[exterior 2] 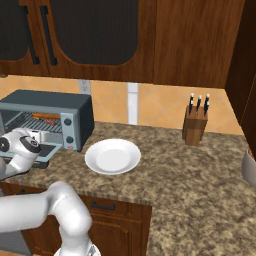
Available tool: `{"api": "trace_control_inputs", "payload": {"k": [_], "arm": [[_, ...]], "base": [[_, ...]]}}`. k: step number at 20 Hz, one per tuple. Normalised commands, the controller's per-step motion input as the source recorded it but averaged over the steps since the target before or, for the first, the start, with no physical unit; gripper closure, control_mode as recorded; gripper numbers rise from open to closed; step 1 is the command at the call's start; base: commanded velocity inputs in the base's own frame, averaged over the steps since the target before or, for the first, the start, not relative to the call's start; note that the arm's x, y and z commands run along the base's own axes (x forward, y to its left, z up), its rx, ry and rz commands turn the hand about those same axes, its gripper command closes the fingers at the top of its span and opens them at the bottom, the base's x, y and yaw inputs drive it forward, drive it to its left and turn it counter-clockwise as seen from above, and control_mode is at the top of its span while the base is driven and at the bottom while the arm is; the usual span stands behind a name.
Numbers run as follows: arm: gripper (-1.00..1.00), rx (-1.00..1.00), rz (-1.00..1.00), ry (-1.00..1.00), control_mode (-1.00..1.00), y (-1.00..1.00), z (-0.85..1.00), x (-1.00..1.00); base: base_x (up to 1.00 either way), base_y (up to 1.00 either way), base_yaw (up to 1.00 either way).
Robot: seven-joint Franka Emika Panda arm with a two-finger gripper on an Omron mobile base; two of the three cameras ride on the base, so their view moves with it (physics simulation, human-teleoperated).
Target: Pick up the kebab skewer and baguette bread, and place them inside the toaster oven. Close the toaster oven door and start by setting the timer.
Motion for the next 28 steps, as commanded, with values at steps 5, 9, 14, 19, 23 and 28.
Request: {"api": "trace_control_inputs", "payload": {"k": [5, 9, 14, 19, 23, 28], "arm": [[-1.00, 0.00, 0.00, 0.00, -1.00, 0.00, 0.00, 0.09], [-1.00, 0.00, 0.00, 0.00, -1.00, 0.00, 0.07, -0.52], [-1.00, 0.00, 0.00, 0.00, -1.00, 0.00, 0.17, -0.91], [-1.00, 0.00, -0.06, 0.06, -1.00, 0.00, 0.16, -0.82], [-1.00, 0.00, -0.09, 0.13, -1.00, 0.03, 0.01, -0.87], [-1.00, 0.00, -0.05, 0.14, -1.00, 0.07, 0.00, -0.79]], "base": [[0.00, 0.00, 0.00], [0.00, 0.00, 0.00], [0.00, 0.00, 0.00], [0.00, 0.00, 0.00], [0.00, 0.00, 0.00], [0.00, 0.00, 0.00]]}}
